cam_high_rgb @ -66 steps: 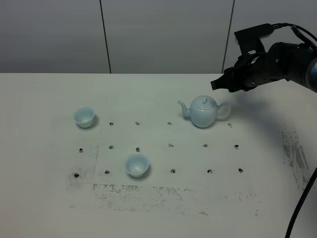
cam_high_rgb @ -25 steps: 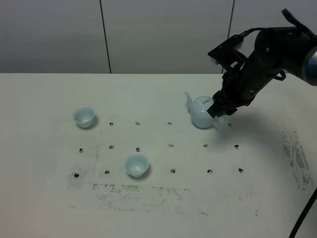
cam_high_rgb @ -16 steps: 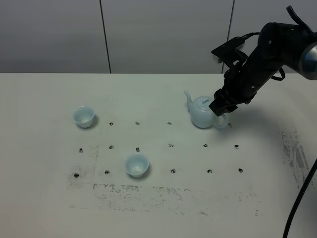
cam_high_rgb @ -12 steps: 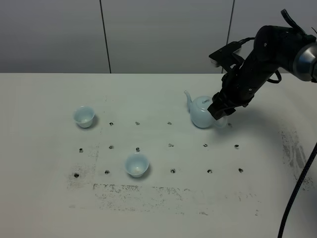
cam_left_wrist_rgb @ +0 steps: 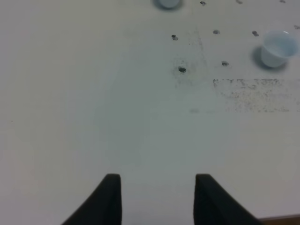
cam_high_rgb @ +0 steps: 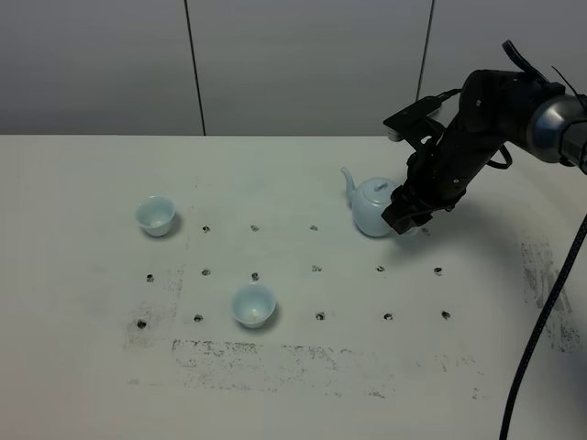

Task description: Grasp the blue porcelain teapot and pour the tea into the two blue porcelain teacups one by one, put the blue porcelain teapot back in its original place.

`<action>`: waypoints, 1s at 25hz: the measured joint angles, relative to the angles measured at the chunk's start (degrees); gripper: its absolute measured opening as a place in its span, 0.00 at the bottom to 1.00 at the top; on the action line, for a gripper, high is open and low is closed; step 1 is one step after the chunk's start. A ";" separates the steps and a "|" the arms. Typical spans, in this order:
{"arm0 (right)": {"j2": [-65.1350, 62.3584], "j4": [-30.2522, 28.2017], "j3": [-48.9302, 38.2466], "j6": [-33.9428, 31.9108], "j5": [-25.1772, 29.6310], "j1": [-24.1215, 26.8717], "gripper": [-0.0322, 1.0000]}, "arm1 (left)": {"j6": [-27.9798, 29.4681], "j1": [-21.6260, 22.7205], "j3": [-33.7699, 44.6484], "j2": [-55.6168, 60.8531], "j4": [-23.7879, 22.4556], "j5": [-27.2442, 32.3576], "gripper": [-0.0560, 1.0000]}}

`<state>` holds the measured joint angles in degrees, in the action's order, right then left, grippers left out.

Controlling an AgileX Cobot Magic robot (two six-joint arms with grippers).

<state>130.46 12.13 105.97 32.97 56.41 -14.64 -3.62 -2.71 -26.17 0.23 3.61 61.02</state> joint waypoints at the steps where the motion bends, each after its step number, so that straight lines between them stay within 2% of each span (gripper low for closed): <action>1: 0.12 -0.29 0.00 -0.25 -0.11 0.00 0.49 | 0.00 0.00 0.00 0.00 0.00 0.00 0.46; 8: 0.84 -0.65 0.00 -0.33 -0.66 0.00 0.43 | 0.00 0.00 0.00 0.00 0.00 0.00 0.46; 10: 0.96 -0.65 0.00 -0.33 -0.75 0.00 0.37 | 0.00 0.00 0.00 0.00 0.00 0.00 0.46; 15: 0.96 -0.46 0.00 -0.16 -0.74 0.00 0.12 | 0.00 0.00 0.00 0.00 0.00 0.00 0.46; 16: 0.96 -0.37 0.00 -0.09 -0.80 0.00 0.10 | 0.00 0.00 0.00 0.00 0.00 0.00 0.46; 25: 0.44 -0.48 -0.05 -0.09 -1.75 0.00 0.09 | 0.00 0.00 0.00 0.00 0.00 0.00 0.46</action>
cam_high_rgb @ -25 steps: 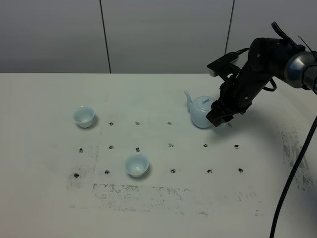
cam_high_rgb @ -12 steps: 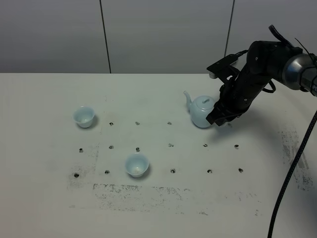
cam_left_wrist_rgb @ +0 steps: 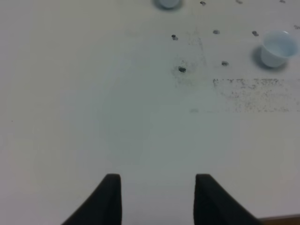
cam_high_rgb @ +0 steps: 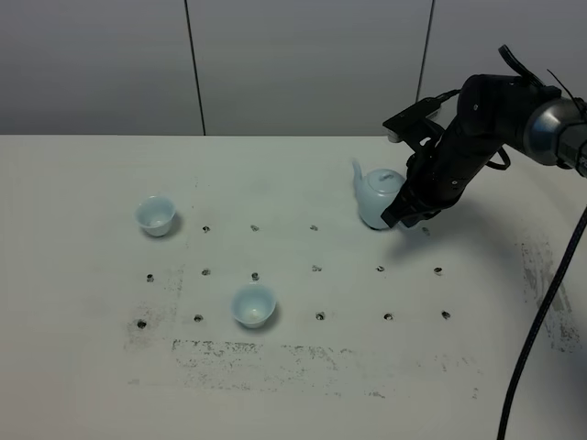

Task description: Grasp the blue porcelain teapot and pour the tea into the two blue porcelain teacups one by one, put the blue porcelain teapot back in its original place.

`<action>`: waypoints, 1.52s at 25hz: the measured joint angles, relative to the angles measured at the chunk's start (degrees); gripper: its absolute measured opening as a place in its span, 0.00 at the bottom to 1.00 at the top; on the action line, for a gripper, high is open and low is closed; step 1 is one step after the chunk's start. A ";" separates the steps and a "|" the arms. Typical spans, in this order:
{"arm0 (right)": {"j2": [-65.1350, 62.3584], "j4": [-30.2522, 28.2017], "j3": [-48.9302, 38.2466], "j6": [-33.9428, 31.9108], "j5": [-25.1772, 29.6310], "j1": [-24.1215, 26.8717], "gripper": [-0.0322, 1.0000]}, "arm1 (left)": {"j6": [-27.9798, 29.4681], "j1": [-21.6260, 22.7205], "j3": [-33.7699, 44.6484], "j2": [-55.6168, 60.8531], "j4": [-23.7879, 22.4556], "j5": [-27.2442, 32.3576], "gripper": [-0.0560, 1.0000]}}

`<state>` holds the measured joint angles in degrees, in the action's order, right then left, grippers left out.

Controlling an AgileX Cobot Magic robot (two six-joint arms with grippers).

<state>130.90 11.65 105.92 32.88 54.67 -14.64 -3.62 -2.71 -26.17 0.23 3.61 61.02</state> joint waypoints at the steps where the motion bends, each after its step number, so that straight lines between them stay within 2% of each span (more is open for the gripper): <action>1: -0.28 -0.14 0.00 0.00 -0.20 0.00 0.09 | 0.00 0.00 0.00 0.00 0.00 0.00 0.46; 10: -2.85 -0.58 0.00 -0.05 -4.13 -0.49 0.09 | 0.00 0.00 0.00 0.00 0.00 0.00 0.46; 16: -5.88 -1.09 0.05 2.68 -7.40 -5.12 0.09 | 0.00 0.00 0.00 0.00 0.00 0.00 0.46; 23: -5.88 -2.28 10.34 9.05 -7.02 -11.78 0.09 | 0.00 0.00 0.00 0.00 0.00 0.00 0.46; 28: -0.91 -3.75 19.28 11.88 -5.14 -15.25 0.09 | 0.00 0.00 0.00 0.00 0.00 0.00 0.46; 34: 6.02 -9.15 27.36 12.28 -3.34 -19.42 0.09 | 0.00 0.00 0.00 0.00 0.00 0.00 0.46; 38: 7.98 -12.36 28.61 13.45 -3.52 -22.16 0.09 | 0.00 0.00 0.00 0.00 0.00 0.00 0.46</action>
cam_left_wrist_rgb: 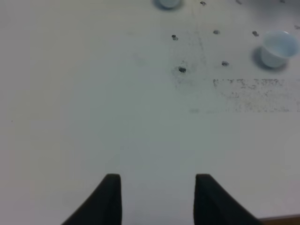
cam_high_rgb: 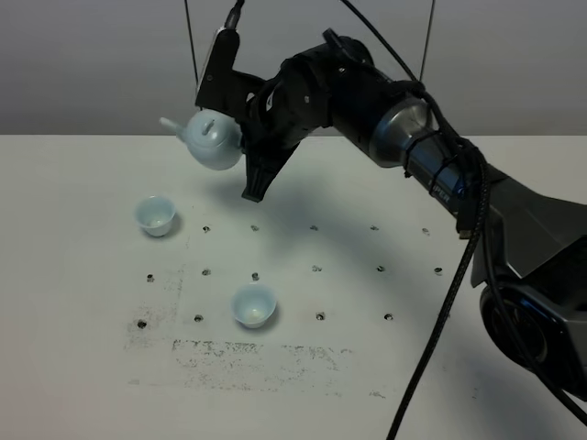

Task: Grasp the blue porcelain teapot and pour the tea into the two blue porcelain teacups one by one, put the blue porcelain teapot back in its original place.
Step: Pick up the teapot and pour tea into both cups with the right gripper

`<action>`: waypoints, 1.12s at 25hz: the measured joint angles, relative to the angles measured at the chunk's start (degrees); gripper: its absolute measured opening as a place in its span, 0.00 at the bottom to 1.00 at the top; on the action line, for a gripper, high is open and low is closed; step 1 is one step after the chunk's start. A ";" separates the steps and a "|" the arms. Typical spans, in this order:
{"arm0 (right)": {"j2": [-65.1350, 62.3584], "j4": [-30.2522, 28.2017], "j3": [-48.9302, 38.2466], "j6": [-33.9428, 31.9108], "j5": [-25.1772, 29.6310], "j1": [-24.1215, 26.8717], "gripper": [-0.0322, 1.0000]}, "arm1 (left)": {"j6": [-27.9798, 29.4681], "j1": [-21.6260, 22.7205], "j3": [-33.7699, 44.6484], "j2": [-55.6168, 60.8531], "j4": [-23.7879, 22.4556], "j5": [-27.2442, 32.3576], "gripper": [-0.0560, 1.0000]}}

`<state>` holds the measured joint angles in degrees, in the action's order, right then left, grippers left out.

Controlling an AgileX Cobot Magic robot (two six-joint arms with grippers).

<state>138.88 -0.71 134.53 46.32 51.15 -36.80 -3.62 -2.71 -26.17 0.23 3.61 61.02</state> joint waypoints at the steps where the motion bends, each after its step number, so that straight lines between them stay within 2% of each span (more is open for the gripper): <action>1: 0.30 -0.72 0.00 0.70 -0.14 -0.73 0.09 | 0.00 0.00 0.00 0.00 0.00 0.00 0.46; 6: 1.68 -5.06 0.09 3.69 -1.34 -3.54 0.09 | -0.06 0.00 0.00 0.00 0.00 0.00 0.46; 16: 4.16 -16.62 0.14 5.42 -2.45 -4.64 0.09 | -0.06 0.00 0.00 0.00 0.00 0.00 0.46; 22: 4.60 -19.33 0.20 10.70 -2.97 -6.26 0.09 | -0.06 0.00 0.00 0.00 0.00 0.00 0.46; 28: 6.22 -24.10 0.20 11.45 -4.11 -7.48 0.09 | -0.06 0.00 0.00 0.00 0.00 0.00 0.46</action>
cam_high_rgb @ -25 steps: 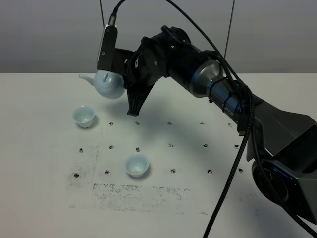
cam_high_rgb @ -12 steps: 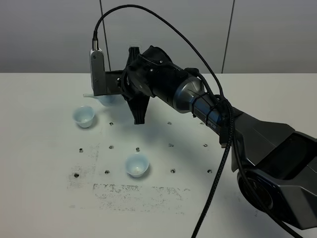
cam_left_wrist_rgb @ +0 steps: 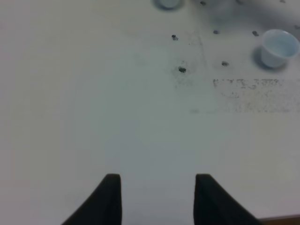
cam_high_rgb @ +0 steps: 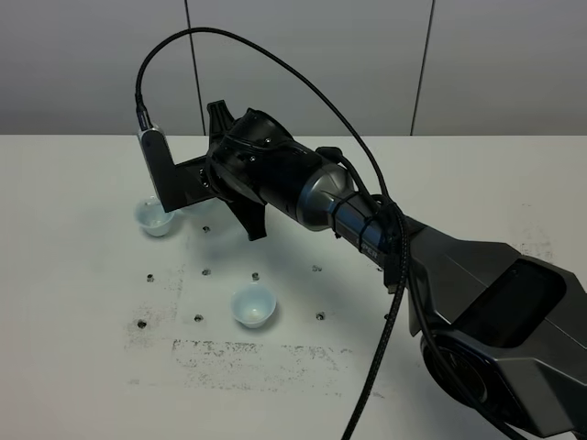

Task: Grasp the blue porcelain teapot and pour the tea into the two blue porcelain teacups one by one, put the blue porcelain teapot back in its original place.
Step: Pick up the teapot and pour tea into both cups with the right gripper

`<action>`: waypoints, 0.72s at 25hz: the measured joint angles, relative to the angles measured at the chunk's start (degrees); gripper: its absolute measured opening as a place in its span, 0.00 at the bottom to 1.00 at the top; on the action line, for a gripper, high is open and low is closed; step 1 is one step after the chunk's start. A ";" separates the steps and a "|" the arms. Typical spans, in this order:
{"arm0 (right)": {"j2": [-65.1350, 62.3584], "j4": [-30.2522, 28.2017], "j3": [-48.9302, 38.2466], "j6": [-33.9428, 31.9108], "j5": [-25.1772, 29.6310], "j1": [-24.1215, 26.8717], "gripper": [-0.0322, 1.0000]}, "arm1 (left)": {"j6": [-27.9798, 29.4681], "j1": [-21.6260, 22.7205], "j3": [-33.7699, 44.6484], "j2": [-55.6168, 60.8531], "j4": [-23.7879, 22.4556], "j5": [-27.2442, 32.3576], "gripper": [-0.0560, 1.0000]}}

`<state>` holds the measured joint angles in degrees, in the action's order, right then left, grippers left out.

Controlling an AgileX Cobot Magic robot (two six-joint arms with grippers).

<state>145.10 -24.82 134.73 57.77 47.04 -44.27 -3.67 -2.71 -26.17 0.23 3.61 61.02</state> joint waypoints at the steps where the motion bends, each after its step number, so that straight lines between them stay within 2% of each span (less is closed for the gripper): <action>1: 0.07 -1.02 0.00 0.06 -0.46 0.00 0.09 | 0.00 0.00 0.00 0.00 0.00 0.00 0.46; 7: 0.12 -6.46 0.00 0.18 -2.52 0.00 0.09 | 0.00 0.00 0.00 0.00 0.00 0.00 0.46; 18: 0.12 -11.21 0.00 0.34 -4.46 -0.22 0.09 | 0.00 0.00 0.00 0.00 0.00 0.00 0.46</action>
<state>145.23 -36.03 134.73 58.11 42.57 -44.50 -3.67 -2.71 -26.17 0.23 3.61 61.02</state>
